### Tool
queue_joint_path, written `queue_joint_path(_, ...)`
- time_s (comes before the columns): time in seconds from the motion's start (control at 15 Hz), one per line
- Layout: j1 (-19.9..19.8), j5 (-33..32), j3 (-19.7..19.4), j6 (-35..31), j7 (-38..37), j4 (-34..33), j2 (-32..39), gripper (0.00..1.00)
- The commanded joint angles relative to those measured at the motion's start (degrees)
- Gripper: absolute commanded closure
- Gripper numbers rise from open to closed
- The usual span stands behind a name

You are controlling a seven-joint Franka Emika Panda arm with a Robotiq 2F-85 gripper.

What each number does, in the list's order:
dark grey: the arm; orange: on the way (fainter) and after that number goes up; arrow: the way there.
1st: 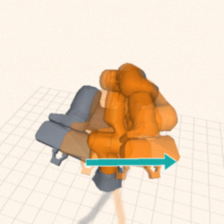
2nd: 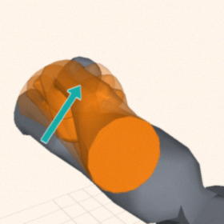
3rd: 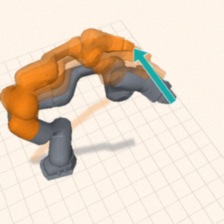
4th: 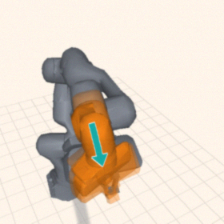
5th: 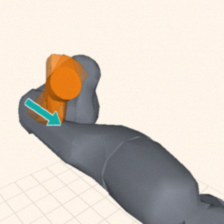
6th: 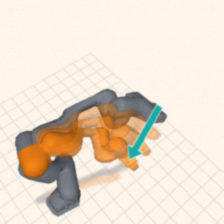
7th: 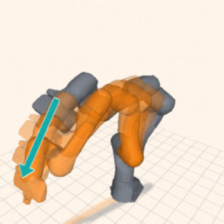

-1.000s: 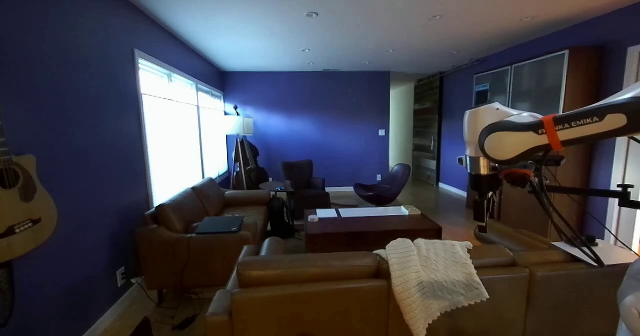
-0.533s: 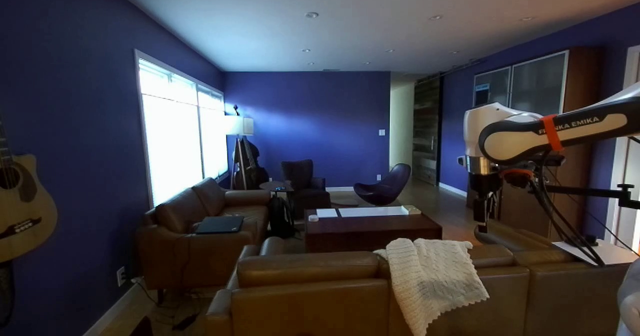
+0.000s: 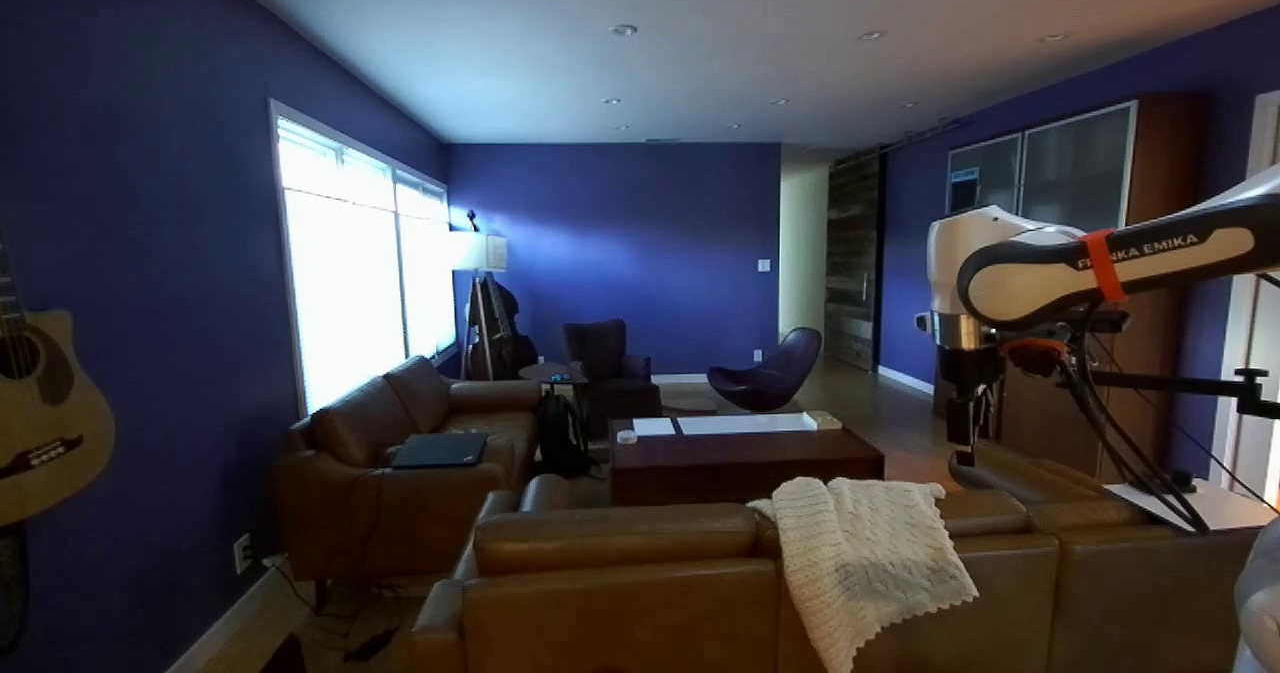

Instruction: Move the towel to the left

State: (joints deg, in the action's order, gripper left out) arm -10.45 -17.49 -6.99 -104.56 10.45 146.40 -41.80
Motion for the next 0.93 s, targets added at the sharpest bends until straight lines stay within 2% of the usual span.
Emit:
queue_joint_path(0.0, 1.0, -0.5, -0.7, 0.3, -0.5, -0.1, 0.0, 0.0)
queue_joint_path(0.4, 1.0, -0.5, -0.7, 0.3, -0.5, -0.1, 0.0, 0.0)
queue_joint_path(0.87, -0.5, 0.3, -0.6, -17.4, -10.0, -7.2, 15.8, 0.0)
